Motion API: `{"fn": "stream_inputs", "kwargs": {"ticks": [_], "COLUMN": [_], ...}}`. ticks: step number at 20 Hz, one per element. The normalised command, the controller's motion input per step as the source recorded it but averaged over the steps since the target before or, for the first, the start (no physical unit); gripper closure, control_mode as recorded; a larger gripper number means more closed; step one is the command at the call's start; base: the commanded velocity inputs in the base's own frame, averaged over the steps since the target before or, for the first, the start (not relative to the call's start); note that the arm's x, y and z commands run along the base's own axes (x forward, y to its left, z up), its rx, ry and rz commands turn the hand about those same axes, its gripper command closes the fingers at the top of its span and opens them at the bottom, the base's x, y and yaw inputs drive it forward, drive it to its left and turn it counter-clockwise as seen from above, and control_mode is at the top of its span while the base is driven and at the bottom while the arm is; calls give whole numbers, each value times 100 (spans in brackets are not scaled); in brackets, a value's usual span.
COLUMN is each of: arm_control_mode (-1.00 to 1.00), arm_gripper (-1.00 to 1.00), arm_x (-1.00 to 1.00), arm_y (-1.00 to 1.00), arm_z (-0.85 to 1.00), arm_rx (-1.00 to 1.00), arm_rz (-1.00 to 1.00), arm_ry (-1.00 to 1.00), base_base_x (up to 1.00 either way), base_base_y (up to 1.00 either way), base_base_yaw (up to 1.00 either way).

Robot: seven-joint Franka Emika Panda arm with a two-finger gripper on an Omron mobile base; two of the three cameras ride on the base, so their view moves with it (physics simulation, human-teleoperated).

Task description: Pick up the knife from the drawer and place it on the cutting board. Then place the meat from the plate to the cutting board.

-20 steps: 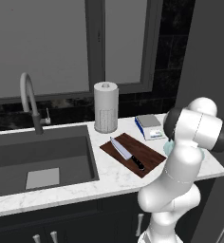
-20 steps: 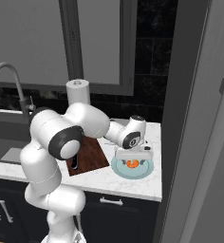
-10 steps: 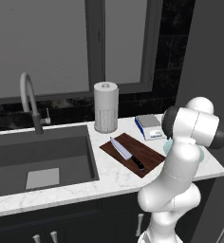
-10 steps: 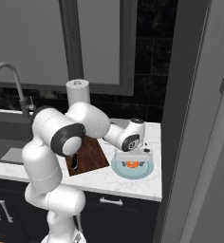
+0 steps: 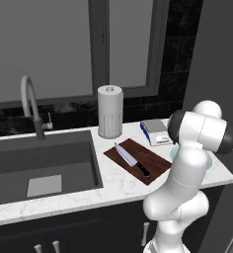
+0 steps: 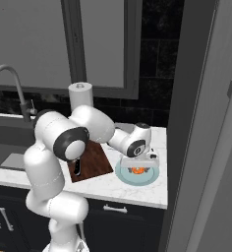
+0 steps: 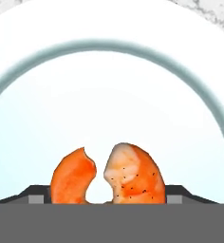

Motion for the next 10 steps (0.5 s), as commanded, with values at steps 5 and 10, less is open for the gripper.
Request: {"fn": "stream_inputs", "kwargs": {"ticks": [5,10], "arm_control_mode": [-100,-100], "arm_gripper": [100,100], "arm_x": [0,0], "arm_y": [0,5], "arm_z": [-3,9], "arm_rx": [0,0], "arm_rz": [0,0], "arm_ry": [-1,-6], "base_base_x": [0,0], "base_base_y": [0,0], "base_base_yaw": [0,0]}}
